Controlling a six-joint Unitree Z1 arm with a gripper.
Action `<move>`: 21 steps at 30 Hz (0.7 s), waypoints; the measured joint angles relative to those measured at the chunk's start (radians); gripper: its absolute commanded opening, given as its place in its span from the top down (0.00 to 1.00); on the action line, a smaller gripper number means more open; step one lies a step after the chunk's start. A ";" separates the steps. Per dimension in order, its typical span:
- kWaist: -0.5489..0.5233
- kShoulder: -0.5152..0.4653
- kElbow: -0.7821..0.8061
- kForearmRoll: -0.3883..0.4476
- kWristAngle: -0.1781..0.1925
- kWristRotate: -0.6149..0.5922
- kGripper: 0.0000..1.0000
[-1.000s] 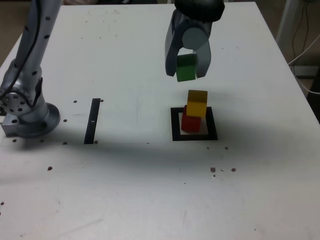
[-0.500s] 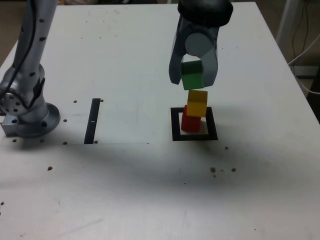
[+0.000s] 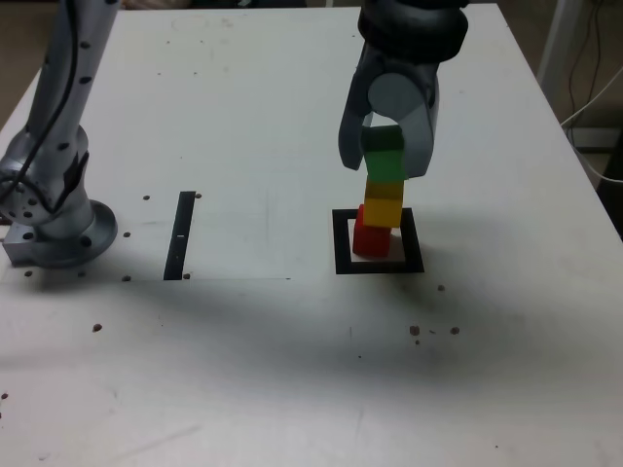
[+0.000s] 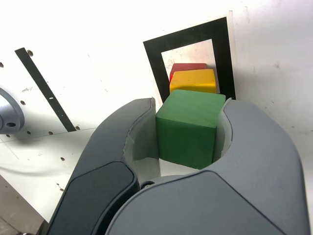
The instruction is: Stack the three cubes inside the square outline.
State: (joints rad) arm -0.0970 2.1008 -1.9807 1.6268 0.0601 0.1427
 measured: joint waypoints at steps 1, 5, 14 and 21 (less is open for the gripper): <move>0.000 0.001 0.000 0.000 0.000 0.000 0.73; 0.000 0.001 0.000 0.000 0.000 0.001 0.73; 0.000 0.005 0.015 0.000 -0.009 0.004 0.73; 0.000 0.014 0.018 0.000 -0.015 0.005 0.55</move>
State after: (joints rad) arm -0.0970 2.1151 -1.9624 1.6268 0.0453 0.1481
